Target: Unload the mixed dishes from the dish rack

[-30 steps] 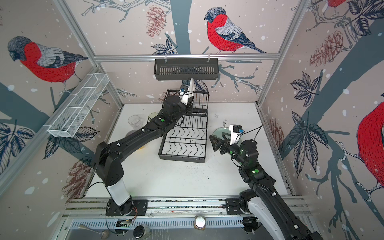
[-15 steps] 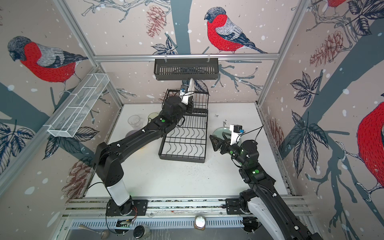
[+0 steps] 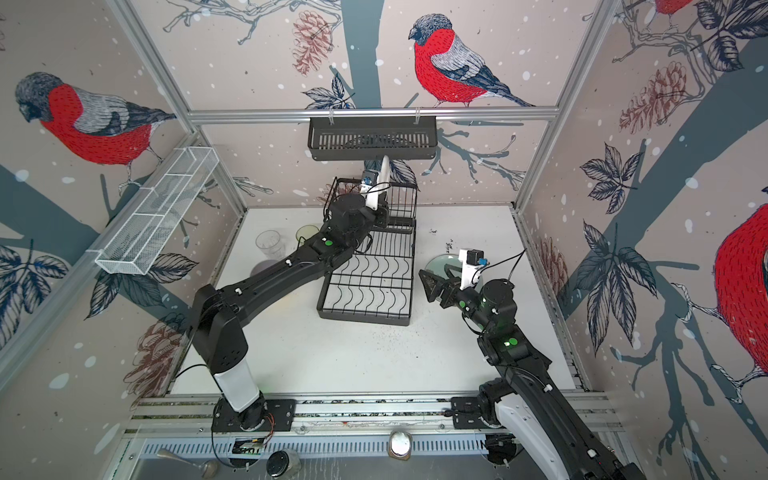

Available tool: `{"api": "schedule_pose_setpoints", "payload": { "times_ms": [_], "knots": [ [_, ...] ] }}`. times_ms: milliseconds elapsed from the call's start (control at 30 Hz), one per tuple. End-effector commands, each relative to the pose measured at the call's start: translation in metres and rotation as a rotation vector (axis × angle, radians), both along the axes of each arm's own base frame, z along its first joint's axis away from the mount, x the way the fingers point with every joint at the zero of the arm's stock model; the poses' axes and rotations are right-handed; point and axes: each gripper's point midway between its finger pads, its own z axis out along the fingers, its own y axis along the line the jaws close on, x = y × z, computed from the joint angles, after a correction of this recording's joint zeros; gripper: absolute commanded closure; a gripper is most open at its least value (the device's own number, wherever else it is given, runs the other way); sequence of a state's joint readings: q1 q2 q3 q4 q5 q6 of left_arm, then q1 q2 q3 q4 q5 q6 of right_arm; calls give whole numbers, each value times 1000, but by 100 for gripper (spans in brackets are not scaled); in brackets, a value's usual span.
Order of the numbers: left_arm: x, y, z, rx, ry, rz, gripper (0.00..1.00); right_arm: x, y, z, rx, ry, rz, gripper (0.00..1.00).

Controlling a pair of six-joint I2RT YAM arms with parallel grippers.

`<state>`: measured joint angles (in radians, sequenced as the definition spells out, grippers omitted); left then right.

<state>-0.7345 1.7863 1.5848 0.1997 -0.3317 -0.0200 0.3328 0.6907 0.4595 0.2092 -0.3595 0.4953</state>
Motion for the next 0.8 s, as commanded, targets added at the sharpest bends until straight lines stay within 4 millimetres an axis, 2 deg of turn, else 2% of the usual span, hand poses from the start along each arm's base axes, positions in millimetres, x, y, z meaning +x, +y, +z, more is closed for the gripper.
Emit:
{"api": "schedule_pose_setpoints", "payload": {
  "times_ms": [0,100,267,567,767],
  "knots": [
    [5,9,13,62,-69,52,91,2,-1,1,3,-1,-9,0],
    [5,9,16,63,-79,58,92,2,-1,2,2,-3,-10,0],
    [4,10,19,69,-93,71,100,2,-2,1,0,0,-14,0],
    [4,11,24,59,-115,99,100,3,-6,2,-5,-3,-37,1],
    [-3,9,39,39,-153,102,100,3,-8,0,-2,1,-43,0]
  ]
}}
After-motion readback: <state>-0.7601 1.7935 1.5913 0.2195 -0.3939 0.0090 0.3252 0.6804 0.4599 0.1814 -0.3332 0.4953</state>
